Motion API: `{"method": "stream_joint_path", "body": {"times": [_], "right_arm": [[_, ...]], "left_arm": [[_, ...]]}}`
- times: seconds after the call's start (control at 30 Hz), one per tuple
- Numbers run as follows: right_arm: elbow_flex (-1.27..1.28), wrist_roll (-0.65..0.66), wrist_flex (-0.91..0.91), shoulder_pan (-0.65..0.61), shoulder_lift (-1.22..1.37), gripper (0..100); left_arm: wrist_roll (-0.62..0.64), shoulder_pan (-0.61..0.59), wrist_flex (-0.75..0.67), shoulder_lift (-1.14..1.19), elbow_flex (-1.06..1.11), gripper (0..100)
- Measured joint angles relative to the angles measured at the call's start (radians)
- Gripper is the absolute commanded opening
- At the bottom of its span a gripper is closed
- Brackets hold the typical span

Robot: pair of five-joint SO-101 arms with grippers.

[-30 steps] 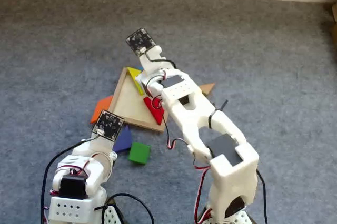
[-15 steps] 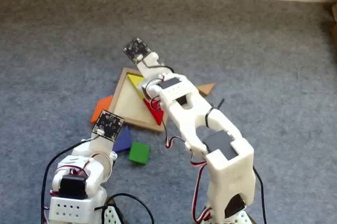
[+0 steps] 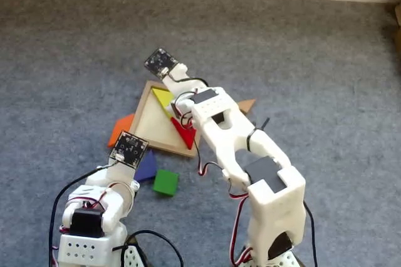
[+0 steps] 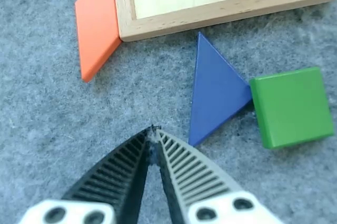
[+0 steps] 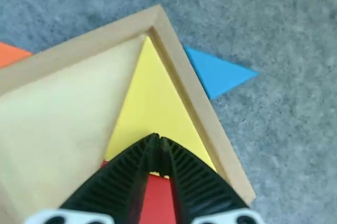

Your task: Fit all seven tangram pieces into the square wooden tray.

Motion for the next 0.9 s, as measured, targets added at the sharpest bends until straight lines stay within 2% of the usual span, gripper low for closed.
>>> {"method": "stream_joint_path", "body": {"times": [0.27,0.7,0.77,0.9], "right_arm": [[0.051,0.006,0.031,0.014,-0.117,0.5],[0.249,-0.29,0.04,0.015,-0.413,1.3],[0.281,-0.339,0.04,0.015,-0.431,5.0],[0.333,-0.391,0.04,0.015,-0.45,18.5]], "left_arm": [[0.0,0.0,0.0,0.0,0.0,1],[0.0,0.0,0.0,0.0,0.0,1],[0.0,0.0,0.0,0.0,0.0,1],[0.0,0.0,0.0,0.0,0.0,1]]}}
